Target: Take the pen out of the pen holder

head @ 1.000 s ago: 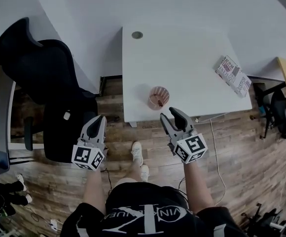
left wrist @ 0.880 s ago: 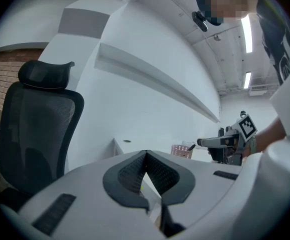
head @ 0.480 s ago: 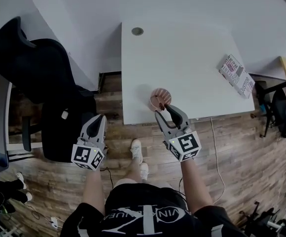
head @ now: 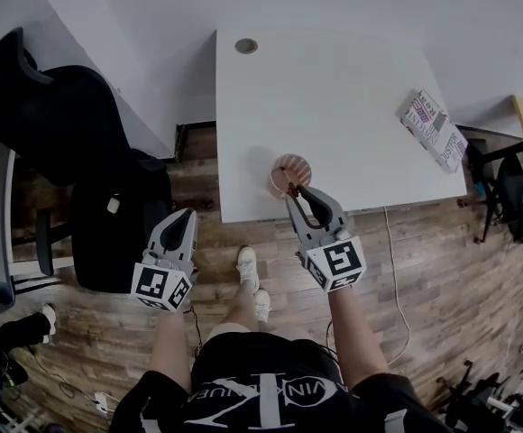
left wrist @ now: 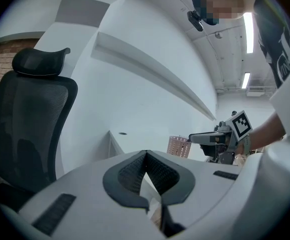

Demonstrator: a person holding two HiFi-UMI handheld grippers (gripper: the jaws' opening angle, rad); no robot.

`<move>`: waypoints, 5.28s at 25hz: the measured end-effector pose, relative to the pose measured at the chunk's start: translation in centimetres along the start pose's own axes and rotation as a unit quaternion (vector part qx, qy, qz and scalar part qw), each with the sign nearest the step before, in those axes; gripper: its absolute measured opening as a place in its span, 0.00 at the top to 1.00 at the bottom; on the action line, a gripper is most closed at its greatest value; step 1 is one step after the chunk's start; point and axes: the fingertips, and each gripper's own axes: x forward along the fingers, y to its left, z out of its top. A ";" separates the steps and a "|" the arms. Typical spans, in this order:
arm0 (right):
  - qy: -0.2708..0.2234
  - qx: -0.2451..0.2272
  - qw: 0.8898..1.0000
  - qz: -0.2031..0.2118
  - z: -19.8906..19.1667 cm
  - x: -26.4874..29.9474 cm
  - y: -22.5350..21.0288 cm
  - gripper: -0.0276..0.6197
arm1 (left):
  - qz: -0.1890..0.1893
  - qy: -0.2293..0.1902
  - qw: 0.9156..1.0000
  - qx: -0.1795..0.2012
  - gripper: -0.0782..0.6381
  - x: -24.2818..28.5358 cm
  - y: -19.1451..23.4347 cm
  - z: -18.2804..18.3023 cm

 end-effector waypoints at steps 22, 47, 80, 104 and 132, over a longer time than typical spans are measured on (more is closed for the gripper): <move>-0.028 0.015 0.999 -0.014 1.8 -0.2 -1.4 0.85 | 0.005 -0.014 1.000 0.004 0.87 0.3 0.2 0.9; -0.059 0.021 0.998 0.000 6.4 -3.4 -2.7 0.85 | 0.014 -0.043 0.999 0.010 0.87 0.4 -0.8 4.6; -0.075 0.009 0.995 -0.060 9.0 -8.6 -5.5 0.86 | 0.028 -0.072 0.997 0.023 0.87 -1.7 -1.7 7.1; -0.059 0.030 0.993 -0.093 6.5 -14.1 -4.7 0.86 | 0.034 -0.088 0.995 0.032 0.87 -5.6 -3.7 7.5; -0.064 0.028 0.992 -0.108 5.8 -18.5 -3.5 0.86 | 0.049 -0.100 0.993 0.040 0.87 -9.8 -5.1 7.8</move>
